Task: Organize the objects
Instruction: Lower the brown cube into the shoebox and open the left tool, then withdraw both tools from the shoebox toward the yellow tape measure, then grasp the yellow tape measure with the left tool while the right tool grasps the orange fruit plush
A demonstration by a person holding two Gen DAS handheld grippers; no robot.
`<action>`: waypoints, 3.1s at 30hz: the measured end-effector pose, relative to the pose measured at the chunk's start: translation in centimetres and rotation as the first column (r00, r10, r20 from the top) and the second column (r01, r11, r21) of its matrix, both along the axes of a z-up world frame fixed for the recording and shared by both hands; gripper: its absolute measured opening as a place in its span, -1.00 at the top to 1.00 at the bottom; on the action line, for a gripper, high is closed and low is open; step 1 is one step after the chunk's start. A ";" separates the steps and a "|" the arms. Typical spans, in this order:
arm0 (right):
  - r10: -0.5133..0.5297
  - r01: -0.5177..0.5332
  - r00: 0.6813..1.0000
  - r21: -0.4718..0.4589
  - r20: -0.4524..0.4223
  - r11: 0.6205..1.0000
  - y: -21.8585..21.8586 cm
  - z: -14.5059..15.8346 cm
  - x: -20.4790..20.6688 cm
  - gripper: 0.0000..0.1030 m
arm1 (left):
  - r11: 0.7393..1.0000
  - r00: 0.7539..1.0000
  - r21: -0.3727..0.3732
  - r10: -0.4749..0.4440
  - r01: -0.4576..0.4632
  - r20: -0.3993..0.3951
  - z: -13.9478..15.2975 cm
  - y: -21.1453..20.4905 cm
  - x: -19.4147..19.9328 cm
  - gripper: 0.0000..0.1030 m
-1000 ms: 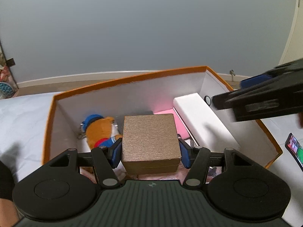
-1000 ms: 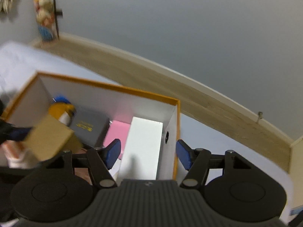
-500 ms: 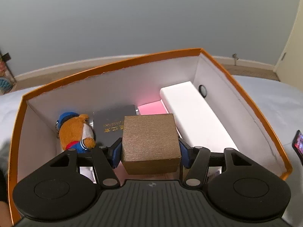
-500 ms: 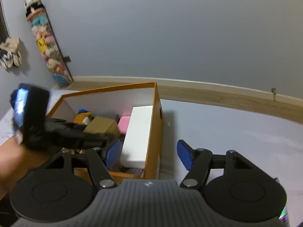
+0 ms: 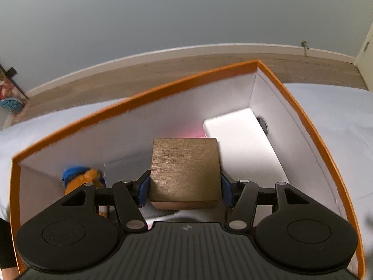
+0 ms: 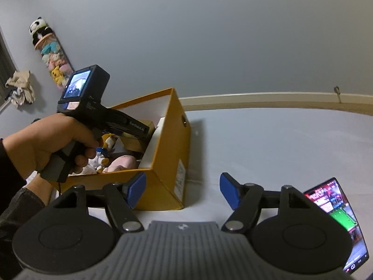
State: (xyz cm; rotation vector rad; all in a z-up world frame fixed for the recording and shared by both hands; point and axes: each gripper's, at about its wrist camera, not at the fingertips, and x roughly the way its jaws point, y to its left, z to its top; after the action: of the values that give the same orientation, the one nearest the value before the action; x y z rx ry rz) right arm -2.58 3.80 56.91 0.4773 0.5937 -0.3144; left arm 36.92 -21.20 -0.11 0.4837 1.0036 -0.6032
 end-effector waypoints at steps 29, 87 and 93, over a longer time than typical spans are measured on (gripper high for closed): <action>-0.004 0.005 0.999 -0.011 0.044 1.000 -0.2 1.3 -3.6 -0.39 | 0.959 0.995 -0.279 0.080 -0.058 0.067 6.3 9.1 -5.6 -0.67; 0.056 -0.102 0.975 -0.207 -0.217 0.973 13.0 -7.6 -18.0 -0.49 | 0.959 0.999 -0.284 -0.032 0.025 -0.021 -1.7 11.8 -26.4 -0.67; 0.040 -0.080 0.969 -0.157 -0.244 0.984 12.3 -8.7 -19.0 -0.56 | 0.952 0.998 -0.302 -0.065 0.057 -0.015 -2.3 9.5 -26.2 -0.67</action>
State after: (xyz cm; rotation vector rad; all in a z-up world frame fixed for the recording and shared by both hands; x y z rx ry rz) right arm -21.58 16.13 48.23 0.2609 0.8089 -0.3637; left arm 10.75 -11.73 -2.43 0.2377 0.9026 -0.8049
